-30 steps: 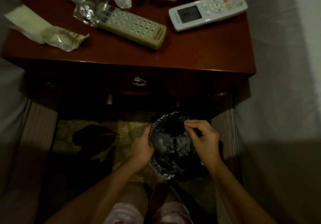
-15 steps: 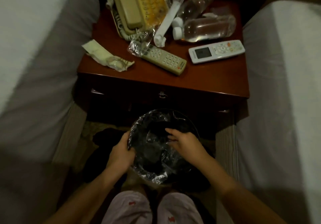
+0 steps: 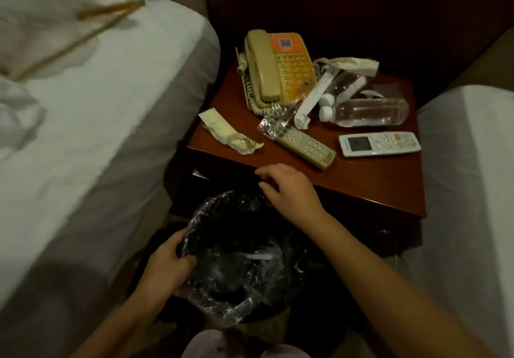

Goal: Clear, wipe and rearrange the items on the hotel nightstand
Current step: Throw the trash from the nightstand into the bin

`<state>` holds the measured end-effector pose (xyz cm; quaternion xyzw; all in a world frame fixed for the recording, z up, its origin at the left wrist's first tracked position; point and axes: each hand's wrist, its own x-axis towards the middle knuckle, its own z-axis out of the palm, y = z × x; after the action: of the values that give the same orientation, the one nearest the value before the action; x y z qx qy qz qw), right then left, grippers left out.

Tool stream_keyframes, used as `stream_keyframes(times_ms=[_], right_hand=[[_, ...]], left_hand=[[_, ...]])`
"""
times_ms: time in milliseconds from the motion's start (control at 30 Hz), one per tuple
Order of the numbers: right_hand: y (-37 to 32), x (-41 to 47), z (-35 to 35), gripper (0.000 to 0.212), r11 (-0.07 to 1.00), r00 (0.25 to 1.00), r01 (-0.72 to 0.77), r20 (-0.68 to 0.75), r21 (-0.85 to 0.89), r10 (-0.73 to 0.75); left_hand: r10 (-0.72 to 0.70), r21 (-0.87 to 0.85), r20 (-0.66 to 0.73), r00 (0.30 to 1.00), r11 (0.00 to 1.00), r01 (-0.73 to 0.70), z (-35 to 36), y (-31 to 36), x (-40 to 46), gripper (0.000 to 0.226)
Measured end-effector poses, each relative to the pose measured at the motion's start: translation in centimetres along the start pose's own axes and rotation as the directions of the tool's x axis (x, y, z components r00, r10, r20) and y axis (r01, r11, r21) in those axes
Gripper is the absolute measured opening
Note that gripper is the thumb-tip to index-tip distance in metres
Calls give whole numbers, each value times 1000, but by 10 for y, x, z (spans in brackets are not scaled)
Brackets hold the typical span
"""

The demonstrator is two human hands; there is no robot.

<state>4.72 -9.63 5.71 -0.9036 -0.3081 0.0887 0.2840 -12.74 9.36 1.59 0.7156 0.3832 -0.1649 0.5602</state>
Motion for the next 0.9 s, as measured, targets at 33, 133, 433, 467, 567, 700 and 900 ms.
stream_keyframes(times_ms=[33,133,433,467,567,700,900], right_hand=[[-6,16,-1,37,998,998,48,-28,-49,-49],[-19,60,5,64,951,985,157,-26,-264,-170],[-16,91,45,65,800,966,248,198,-546,-165],[-16,88,46,62,804,963,268,179,-531,-202],[-17,74,38,53,817,943,330,133,-473,-303],[-27,47,10,39,886,938,348,101,-306,-333],[-45,-14,-30,32,917,890,387,299,-93,-345]], left_hand=[[-11,-17,-14,1000,1000,11,-6,0,-2,56],[-43,-86,-39,998,996,39,-21,2,-5,55],[-86,-177,-102,991,982,67,-41,-3,-9,65],[-80,-175,-106,991,983,61,-40,-1,-12,65],[-46,-123,-104,993,992,33,-36,5,-19,65],[-43,-31,-95,994,999,41,-31,17,-26,67],[26,47,-57,998,999,-23,-29,38,-37,65]])
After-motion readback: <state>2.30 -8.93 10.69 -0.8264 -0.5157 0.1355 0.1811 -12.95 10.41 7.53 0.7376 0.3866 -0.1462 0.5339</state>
